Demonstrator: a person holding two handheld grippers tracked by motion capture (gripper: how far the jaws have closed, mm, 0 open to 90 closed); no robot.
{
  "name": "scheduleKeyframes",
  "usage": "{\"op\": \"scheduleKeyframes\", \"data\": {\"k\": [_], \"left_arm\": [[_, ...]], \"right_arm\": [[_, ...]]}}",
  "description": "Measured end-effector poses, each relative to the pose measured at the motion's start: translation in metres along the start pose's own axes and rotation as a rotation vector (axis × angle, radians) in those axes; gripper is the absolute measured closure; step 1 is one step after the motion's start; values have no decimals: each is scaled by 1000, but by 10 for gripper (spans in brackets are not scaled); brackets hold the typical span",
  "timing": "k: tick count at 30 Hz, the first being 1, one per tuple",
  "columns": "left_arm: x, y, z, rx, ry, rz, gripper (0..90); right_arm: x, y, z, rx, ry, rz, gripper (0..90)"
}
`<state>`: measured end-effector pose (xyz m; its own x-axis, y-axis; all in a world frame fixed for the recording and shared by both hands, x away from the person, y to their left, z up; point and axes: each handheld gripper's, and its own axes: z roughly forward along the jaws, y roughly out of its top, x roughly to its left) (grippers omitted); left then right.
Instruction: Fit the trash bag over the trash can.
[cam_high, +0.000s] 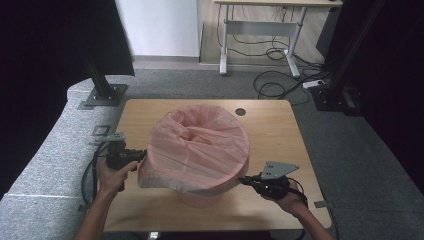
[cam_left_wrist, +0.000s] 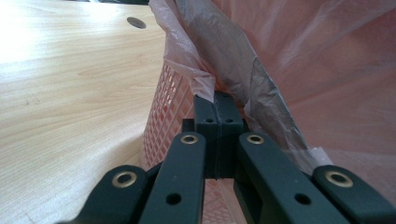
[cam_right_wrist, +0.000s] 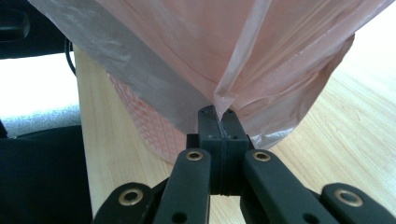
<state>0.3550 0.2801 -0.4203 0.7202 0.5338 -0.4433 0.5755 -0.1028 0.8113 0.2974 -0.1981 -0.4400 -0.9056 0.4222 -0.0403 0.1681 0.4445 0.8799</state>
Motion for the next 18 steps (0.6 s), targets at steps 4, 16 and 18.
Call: {"op": "scheduleKeyframes", "data": {"k": [4, 16, 18], "left_arm": [[0, -6, -2, -11, -2, 5, 900], [-16, -11, 16, 34, -2, 64, 900], [-19, -9, 25, 51, 9, 76, 900]], "right_arm": [[-1, -3, -4, -1, 6, -5, 900], [-29, 0, -7, 0, -66, 19, 900], [-38, 2, -3, -1, -97, 22, 900]]}}
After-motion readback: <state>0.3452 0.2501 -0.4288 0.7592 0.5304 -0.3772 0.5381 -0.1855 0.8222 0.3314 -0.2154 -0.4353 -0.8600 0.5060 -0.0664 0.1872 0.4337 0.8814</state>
